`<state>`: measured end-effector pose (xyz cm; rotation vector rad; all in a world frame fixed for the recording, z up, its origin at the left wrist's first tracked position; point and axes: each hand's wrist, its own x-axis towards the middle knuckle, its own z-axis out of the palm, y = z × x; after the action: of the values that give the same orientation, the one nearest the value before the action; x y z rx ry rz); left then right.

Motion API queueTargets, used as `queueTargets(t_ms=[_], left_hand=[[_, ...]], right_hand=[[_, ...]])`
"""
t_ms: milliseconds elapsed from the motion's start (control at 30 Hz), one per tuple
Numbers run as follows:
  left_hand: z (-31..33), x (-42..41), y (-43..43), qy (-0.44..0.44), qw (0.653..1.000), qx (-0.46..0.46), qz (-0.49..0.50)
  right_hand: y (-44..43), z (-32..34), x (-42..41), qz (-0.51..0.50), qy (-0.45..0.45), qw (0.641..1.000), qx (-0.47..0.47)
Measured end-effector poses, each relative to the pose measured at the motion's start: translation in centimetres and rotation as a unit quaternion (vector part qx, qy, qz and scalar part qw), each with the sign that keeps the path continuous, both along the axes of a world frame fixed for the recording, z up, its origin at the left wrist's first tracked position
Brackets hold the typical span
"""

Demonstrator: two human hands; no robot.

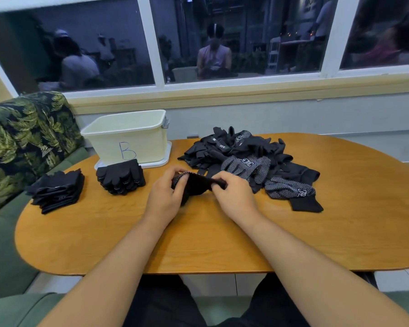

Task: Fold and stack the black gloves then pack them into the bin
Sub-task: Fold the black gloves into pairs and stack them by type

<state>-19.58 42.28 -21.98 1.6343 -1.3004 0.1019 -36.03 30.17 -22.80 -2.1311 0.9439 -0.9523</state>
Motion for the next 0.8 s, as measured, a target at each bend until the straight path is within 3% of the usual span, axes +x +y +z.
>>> queueTargets(t_ms=[133,267,467,600,800], left_hand=[[0.6,1.7,0.6,-0.121,0.993,0.008,0.002],[0.4,3.8,2.0,-0.21,0.976,0.065,-0.006],[-1.0,4.2,5.3,-0.18,0.96,0.195,-0.089],[-1.3,4.0,6.5,-0.141,0.96,0.214,-0.111],[-1.7,4.0,6.1,-0.106,0.977,0.185,-0.017]], right_hand=[[-0.6,0.4,-1.2,0.021,-0.134,0.989,-0.063],[-0.6,-0.1,-3.3,0.091,-0.087,0.984,-0.129],[0.3,-1.1,-5.5,0.227,0.133,0.952,-0.154],[0.9,-0.7,-5.6,0.226,0.151,0.952,-0.144],[1.1,-0.6,-5.6,0.252,0.148,0.949,-0.119]])
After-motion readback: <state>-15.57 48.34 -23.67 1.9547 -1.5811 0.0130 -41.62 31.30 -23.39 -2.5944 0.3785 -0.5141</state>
